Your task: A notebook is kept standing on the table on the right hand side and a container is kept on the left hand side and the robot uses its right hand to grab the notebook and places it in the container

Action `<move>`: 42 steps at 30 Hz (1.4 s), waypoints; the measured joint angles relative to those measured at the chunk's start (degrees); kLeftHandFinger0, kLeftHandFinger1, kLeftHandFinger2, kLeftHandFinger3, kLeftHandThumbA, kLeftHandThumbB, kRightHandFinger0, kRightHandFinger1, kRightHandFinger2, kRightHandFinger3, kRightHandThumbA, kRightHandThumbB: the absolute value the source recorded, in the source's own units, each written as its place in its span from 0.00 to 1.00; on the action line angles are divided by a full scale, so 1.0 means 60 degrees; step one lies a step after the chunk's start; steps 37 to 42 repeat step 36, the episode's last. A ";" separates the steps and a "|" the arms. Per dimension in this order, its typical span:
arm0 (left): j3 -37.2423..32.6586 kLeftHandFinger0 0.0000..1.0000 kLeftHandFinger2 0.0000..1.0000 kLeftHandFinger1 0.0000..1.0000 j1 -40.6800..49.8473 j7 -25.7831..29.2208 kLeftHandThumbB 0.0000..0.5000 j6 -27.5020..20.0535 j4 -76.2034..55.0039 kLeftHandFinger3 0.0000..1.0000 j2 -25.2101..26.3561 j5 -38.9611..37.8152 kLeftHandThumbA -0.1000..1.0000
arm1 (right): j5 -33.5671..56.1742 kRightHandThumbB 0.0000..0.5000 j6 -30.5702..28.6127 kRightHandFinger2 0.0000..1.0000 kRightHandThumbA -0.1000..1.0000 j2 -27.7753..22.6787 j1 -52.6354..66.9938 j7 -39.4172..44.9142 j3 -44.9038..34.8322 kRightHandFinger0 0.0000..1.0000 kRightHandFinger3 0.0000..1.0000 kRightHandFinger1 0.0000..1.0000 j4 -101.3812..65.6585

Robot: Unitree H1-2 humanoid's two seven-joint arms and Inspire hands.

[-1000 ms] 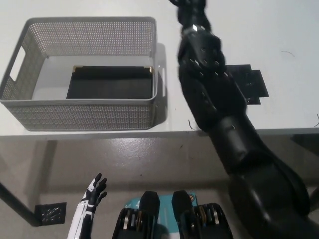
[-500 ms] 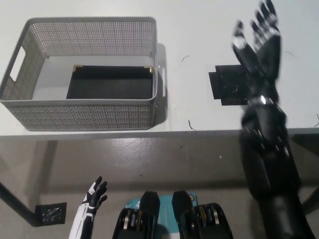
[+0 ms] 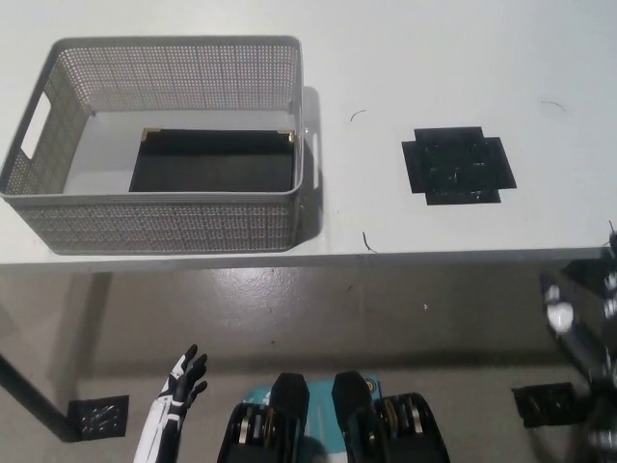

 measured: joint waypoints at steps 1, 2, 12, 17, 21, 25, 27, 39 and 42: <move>-0.0004 1.00 1.00 1.00 0.0002 -0.0001 0.59 -0.0005 -0.0002 1.00 0.0010 0.0000 1.00 | -0.0214 0.65 -0.0192 1.00 0.77 -0.0050 0.0322 0.0095 0.0222 1.00 1.00 1.00 -0.0126; -0.0013 1.00 1.00 1.00 0.0000 -0.0002 0.58 -0.0008 -0.0008 1.00 0.0023 0.0001 1.00 | -0.0406 0.66 -0.0341 1.00 0.79 -0.0087 0.0529 0.0179 0.0404 1.00 1.00 1.00 -0.0102; -0.0017 1.00 1.00 1.00 -0.0006 -0.0037 0.60 -0.0026 -0.0101 1.00 0.0067 -0.0012 1.00 | -0.1618 0.64 -0.1208 1.00 0.64 -0.0141 0.0594 0.0340 0.0825 1.00 1.00 1.00 0.2400; -0.0011 1.00 1.00 1.00 -0.0025 -0.0062 0.57 -0.0026 -0.0100 1.00 0.0085 -0.0012 1.00 | -0.1991 0.65 -0.1498 1.00 0.52 -0.0162 0.0412 0.0336 0.0831 1.00 1.00 1.00 0.3473; -0.0015 1.00 1.00 1.00 -0.0028 -0.0103 0.60 -0.0026 -0.0100 1.00 0.0084 -0.0013 1.00 | -0.2093 0.64 -0.1590 1.00 0.45 -0.0204 0.0353 0.0338 0.0808 1.00 1.00 1.00 0.3740; -0.0015 1.00 1.00 1.00 -0.0031 -0.0112 0.60 -0.0027 -0.0099 1.00 0.0096 -0.0012 1.00 | -0.2241 0.49 -0.1674 1.00 0.11 -0.0216 0.0349 0.0328 0.0797 1.00 0.85 1.00 0.3887; -0.0013 1.00 1.00 1.00 -0.0043 -0.0112 0.61 -0.0027 -0.0097 1.00 0.0099 -0.0012 1.00 | -0.2335 0.45 -0.1721 1.00 0.05 -0.0216 0.0339 0.0282 0.0798 1.00 0.74 1.00 0.3979; -0.0015 1.00 1.00 1.00 -0.0106 -0.0112 0.58 -0.0034 -0.0094 1.00 0.0101 -0.0007 1.00 | -0.2458 0.54 -0.1838 1.00 0.22 -0.0212 0.0327 0.0199 0.0769 1.00 1.00 1.00 0.4049; -0.0015 1.00 1.00 1.00 -0.0106 -0.0112 0.58 -0.0034 -0.0094 1.00 0.0101 -0.0007 1.00 | -0.2458 0.54 -0.1838 1.00 0.22 -0.0212 0.0327 0.0199 0.0769 1.00 1.00 1.00 0.4049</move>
